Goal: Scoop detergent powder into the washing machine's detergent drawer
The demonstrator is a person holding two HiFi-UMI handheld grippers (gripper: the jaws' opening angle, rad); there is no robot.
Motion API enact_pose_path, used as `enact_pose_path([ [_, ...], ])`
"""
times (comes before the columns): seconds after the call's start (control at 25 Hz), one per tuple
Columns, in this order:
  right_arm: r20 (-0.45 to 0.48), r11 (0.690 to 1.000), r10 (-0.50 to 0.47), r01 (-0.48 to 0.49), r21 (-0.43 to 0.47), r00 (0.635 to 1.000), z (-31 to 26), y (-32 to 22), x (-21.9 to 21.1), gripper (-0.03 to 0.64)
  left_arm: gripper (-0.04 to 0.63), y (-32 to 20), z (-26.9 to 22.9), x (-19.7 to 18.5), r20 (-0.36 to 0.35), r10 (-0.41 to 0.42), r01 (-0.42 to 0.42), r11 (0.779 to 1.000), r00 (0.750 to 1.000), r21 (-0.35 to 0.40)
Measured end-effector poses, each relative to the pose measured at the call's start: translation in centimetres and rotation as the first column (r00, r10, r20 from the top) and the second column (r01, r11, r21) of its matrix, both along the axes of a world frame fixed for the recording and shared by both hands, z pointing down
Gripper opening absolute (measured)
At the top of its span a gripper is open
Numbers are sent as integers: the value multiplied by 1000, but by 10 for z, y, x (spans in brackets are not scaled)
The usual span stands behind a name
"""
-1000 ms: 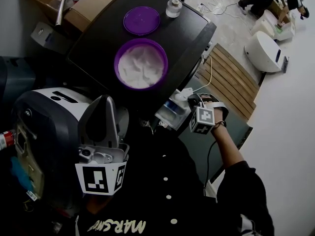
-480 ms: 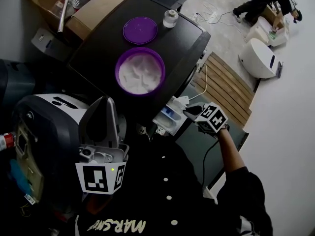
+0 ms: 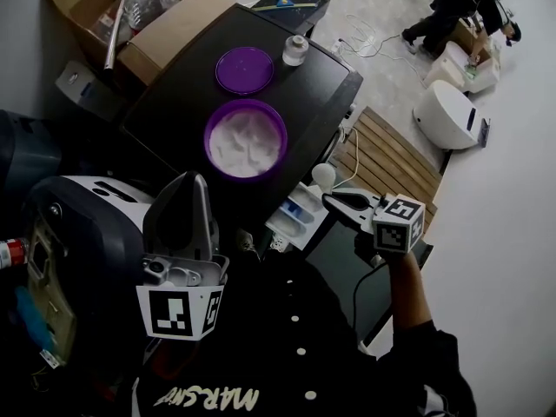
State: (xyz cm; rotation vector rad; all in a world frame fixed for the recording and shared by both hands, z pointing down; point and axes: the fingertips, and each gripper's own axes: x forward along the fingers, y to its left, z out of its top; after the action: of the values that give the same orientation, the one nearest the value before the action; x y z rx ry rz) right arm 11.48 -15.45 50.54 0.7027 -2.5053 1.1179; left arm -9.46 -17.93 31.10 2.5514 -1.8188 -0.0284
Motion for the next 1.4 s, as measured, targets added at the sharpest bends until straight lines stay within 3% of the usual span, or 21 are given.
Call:
enact_pose_path([
  [0.24,129,966,183,-202,160,975,-80,-24,6,32,14,-1,-5,-2,-2,5,-5,1000,1000,21],
  [0.36,175,919,262,-300,255,949,-118,-35,15,32,14,-3,-10,-4,-5,1,-1,999,1000,33],
  [0.52,285,854,329,-412,316,900,-162,-41,25,32,14,-4,-16,-5,-8,-1,2,999,1000,50],
  [0.88,335,618,452,-561,551,827,-228,-39,58,32,14,-7,-37,-11,6,-17,16,994,1000,109],
  [1.12,345,509,517,-605,612,783,-239,-34,77,32,14,-7,-51,-12,2,-23,23,990,1000,141],
  [1.24,337,484,531,-605,632,777,-239,-31,80,32,14,-6,-55,-12,1,-26,25,988,1000,152],
  [1.4,329,478,534,-599,642,779,-237,-29,81,32,14,-5,-57,-10,2,-25,24,987,1000,159],
])
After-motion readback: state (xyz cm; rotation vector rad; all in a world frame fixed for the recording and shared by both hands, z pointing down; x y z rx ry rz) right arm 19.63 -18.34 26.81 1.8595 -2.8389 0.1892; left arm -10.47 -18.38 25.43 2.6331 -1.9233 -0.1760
